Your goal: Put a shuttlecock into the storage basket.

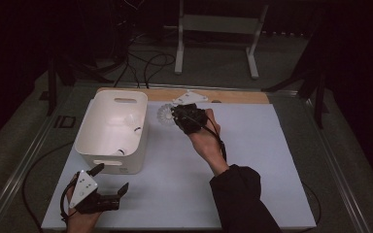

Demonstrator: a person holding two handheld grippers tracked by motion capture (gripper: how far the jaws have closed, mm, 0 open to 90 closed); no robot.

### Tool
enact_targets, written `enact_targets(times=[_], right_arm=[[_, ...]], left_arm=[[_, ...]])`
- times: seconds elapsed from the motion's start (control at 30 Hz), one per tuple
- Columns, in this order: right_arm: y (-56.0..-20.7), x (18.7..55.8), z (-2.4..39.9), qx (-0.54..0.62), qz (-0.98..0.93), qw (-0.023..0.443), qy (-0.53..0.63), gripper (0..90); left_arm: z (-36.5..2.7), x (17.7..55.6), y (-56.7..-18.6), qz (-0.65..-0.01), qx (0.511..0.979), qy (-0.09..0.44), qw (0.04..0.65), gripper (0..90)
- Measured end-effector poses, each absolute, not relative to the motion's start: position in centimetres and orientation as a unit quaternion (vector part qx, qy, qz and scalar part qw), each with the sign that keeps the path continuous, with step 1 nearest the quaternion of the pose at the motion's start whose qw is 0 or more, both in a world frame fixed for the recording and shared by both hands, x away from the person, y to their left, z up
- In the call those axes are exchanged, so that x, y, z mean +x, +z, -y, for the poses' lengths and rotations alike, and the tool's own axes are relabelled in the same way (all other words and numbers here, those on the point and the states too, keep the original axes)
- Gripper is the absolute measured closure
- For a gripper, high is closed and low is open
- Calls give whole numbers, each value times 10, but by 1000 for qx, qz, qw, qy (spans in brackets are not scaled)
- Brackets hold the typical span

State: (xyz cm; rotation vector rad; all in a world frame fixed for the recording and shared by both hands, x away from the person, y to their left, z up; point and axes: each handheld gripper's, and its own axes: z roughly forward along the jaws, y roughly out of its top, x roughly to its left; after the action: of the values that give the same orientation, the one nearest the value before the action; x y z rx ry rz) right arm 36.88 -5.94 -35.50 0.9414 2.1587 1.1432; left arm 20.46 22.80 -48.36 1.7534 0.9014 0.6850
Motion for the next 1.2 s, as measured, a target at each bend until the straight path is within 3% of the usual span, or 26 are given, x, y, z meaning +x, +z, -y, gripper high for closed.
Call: enact_targets(times=[1.2], right_arm=[[-346,366,42,331,-798,255,434,892]], left_arm=[[-228,205,-483,-373,727,284,503,2]])
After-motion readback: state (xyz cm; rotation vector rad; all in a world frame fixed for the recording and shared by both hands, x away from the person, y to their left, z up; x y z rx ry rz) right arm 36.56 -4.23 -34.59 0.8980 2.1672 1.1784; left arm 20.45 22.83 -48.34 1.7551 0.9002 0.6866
